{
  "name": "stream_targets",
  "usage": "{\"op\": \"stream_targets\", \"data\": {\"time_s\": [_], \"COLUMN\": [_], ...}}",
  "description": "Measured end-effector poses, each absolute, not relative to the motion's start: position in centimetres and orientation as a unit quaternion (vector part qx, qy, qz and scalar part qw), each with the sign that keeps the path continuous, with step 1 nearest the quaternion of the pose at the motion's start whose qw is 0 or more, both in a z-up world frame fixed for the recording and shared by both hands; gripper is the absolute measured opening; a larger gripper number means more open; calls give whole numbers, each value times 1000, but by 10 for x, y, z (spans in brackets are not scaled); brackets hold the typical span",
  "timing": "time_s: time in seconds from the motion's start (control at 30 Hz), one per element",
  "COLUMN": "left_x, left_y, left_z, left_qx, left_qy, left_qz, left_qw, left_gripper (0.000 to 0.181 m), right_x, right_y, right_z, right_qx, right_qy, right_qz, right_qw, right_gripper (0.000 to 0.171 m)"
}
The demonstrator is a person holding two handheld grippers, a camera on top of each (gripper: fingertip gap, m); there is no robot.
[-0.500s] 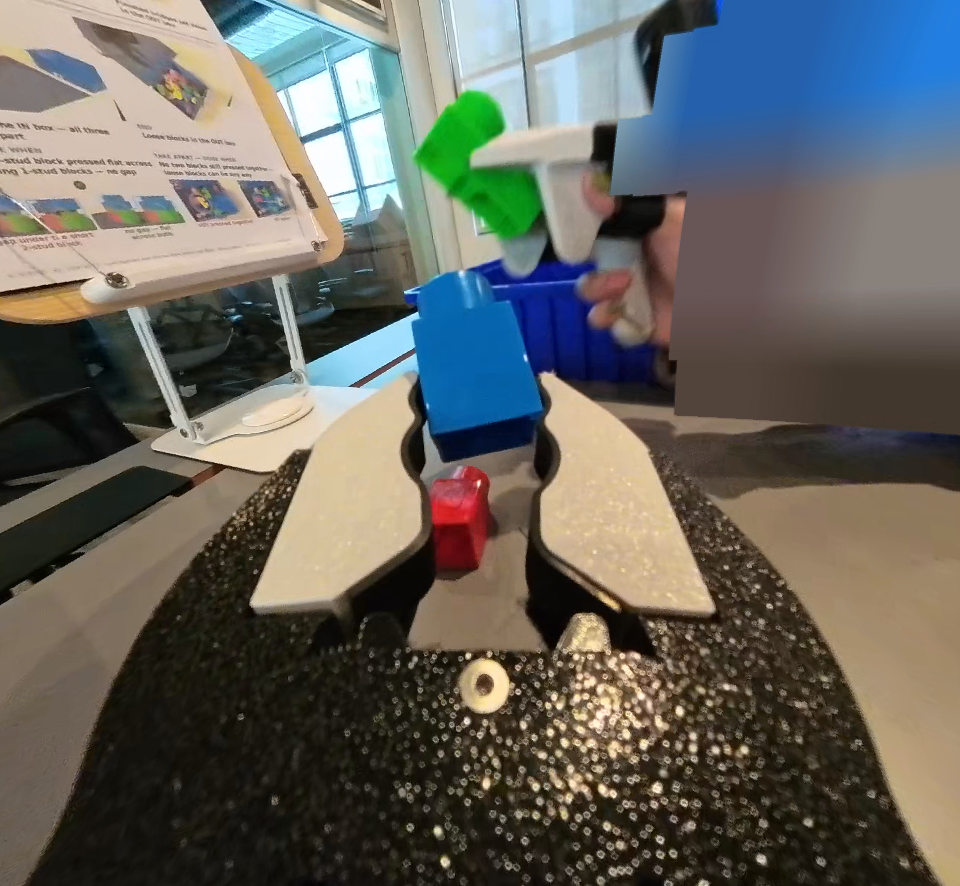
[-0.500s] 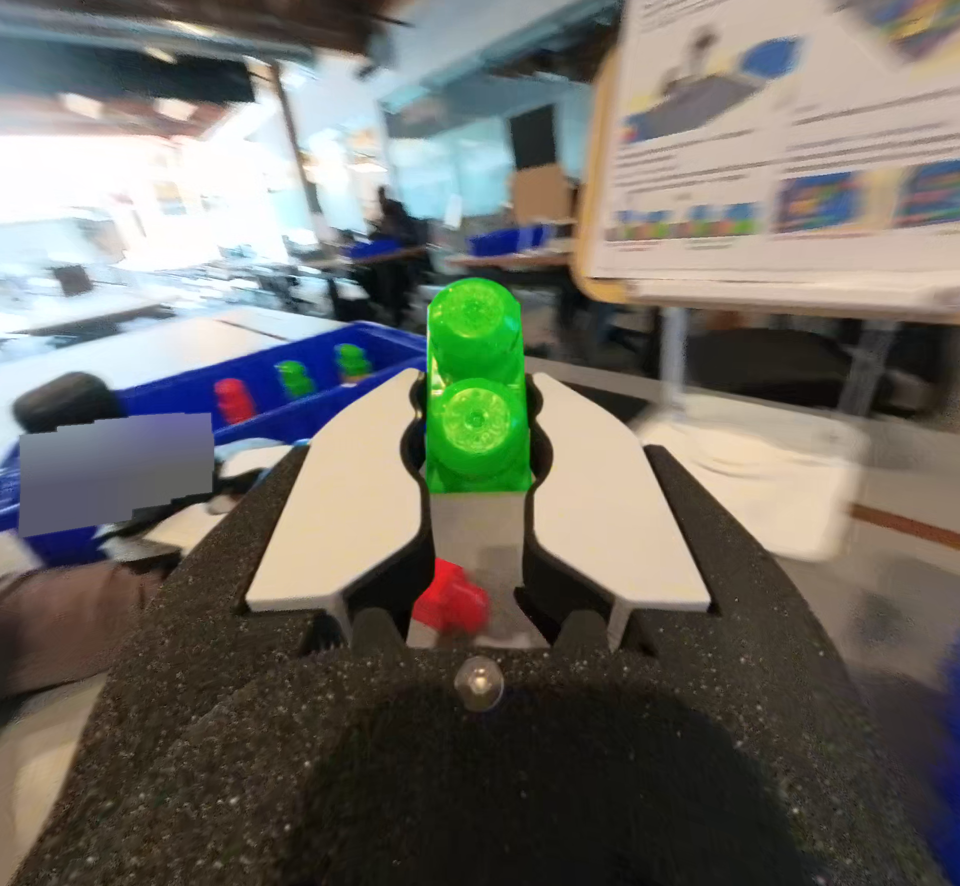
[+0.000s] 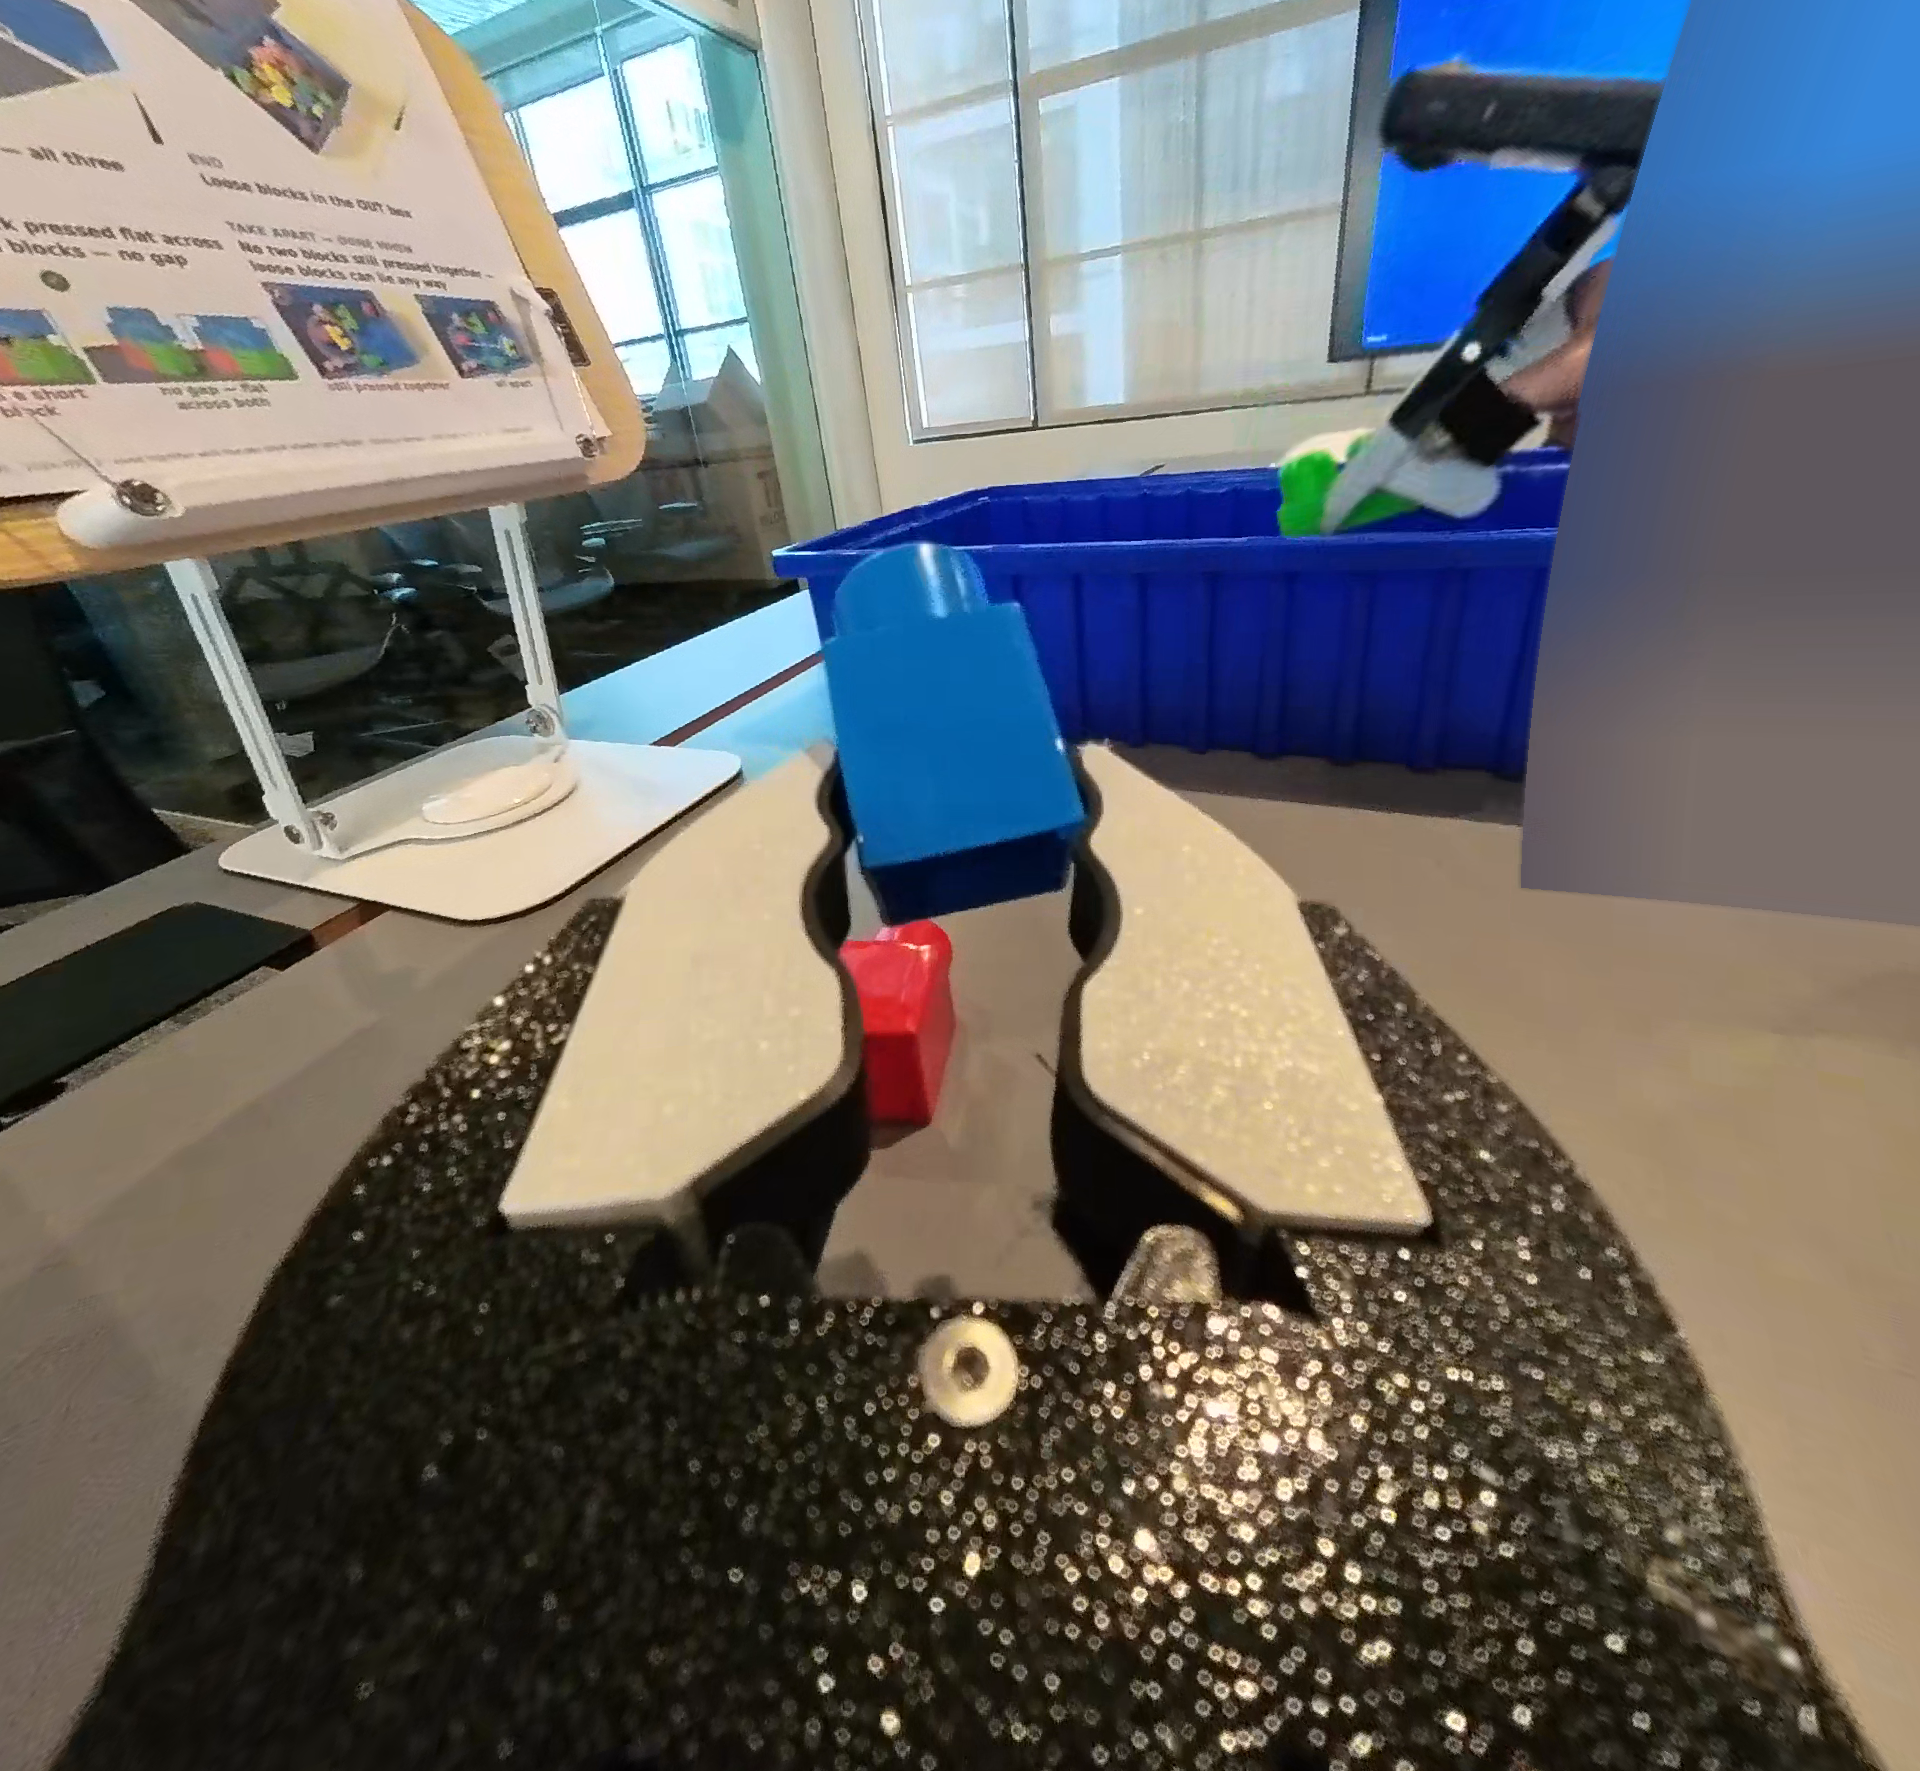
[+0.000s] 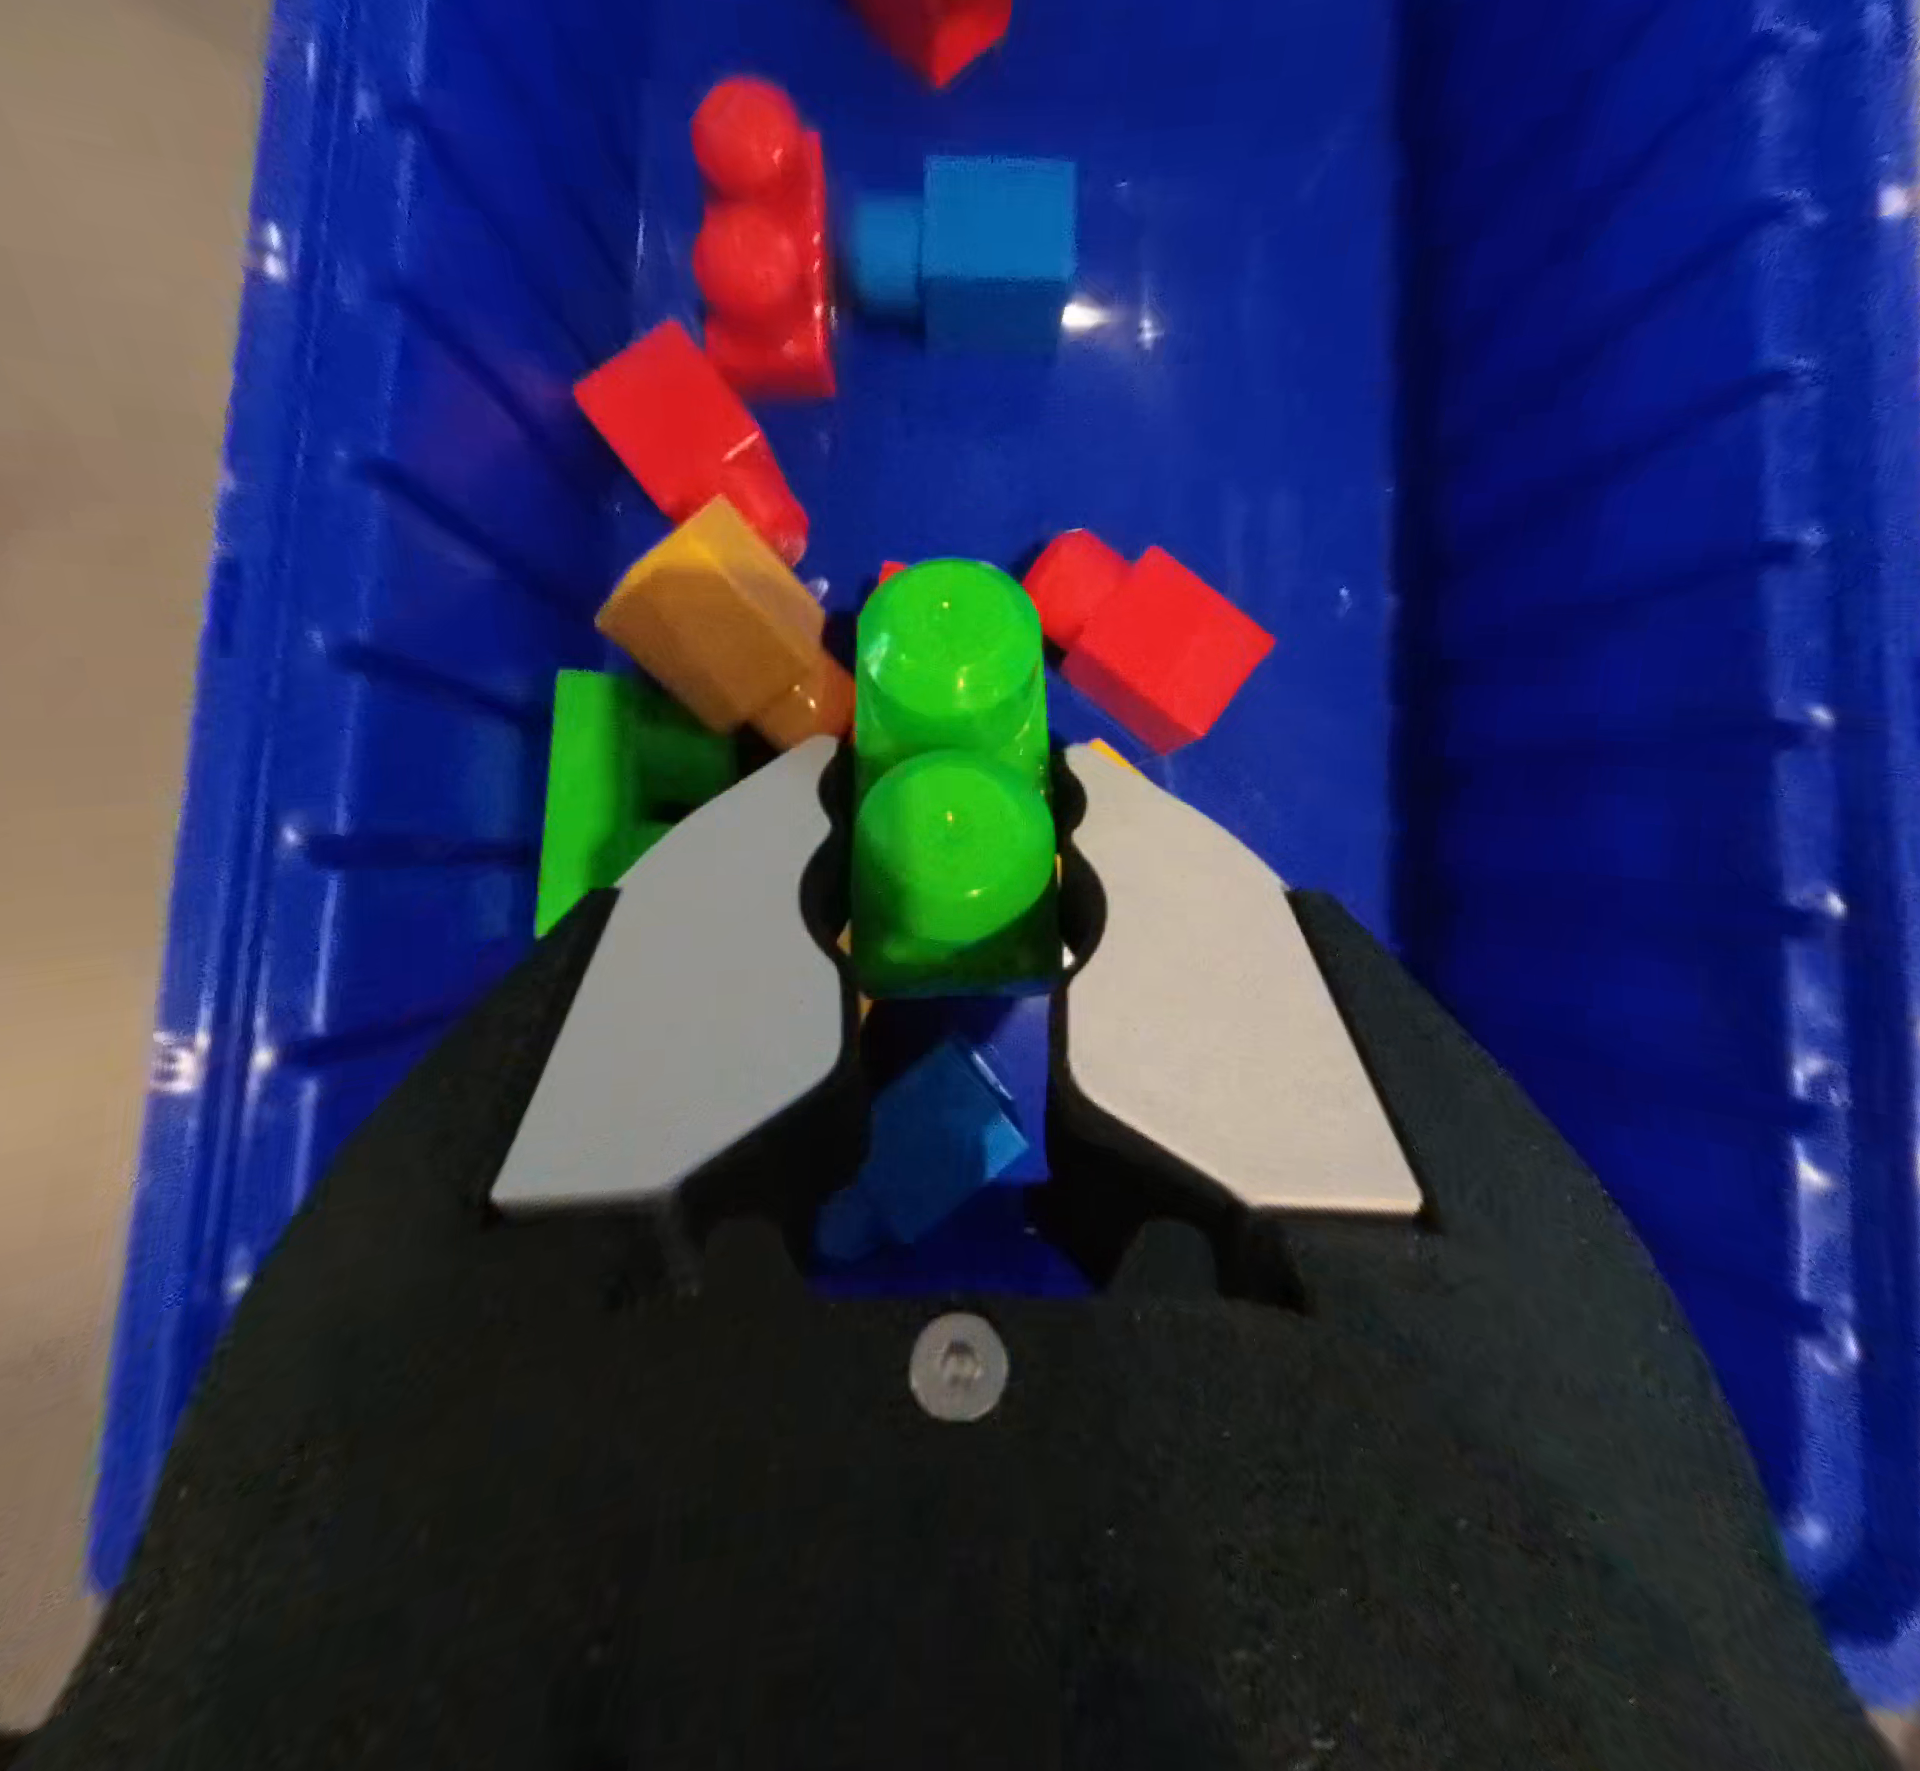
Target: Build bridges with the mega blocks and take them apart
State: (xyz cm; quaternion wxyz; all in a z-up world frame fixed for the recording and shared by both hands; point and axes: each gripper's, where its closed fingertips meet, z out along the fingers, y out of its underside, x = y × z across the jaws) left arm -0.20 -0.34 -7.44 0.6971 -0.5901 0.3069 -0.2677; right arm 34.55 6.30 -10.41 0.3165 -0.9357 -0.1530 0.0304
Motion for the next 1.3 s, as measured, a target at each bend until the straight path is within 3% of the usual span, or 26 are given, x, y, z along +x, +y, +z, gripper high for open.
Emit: {"op": "stream_targets", "data": {"time_s": [0.1,0.2,0.3,0.5,0.63,0.67,0.7,0.8,0.97,1.13,1.3], "left_x": [0,1,3,12,19,20,20,17,11,11,15], "left_y": [-5,-6,-8,-14,-18,-19,-20,-19,-13,-10,-8], "left_z": [-75,-75,-74,-79,-82,-83,-82,-75,-65,-64,-68], "left_qx": [-588,-584,-578,-567,-559,-557,-551,-533,-505,-499,-505], "left_qy": [314,321,329,368,393,397,401,388,368,368,378], "left_qz": [-262,-257,-247,-209,-184,-181,-182,-160,-127,-93,-81], "left_qw": [698,700,704,707,706,707,709,734,770,779,772], "left_gripper": [39,39,39,39,39,39,39,37,79,102,113], "right_x": [335,287,160,23,-6,-8,-7,-1,52,173,289], "right_y": [60,62,30,-23,-29,-30,-27,-26,-1,41,56], "right_z": [-111,-77,-36,-65,-71,-72,-75,-69,-34,-8,-30], "right_qx": [-935,-894,-777,-721,-719,-720,-728,-722,-729,-799,-871], "right_qy": [-187,-243,-380,-448,-396,-386,-374,-365,-348,-275,-190], "right_qz": [15,18,196,393,491,507,508,521,449,223,21], "right_qw": [300,375,462,354,291,274,268,272,382,486,453], "right_gripper": [66,88,74,87,67,54,40,37,37,37,37]}}
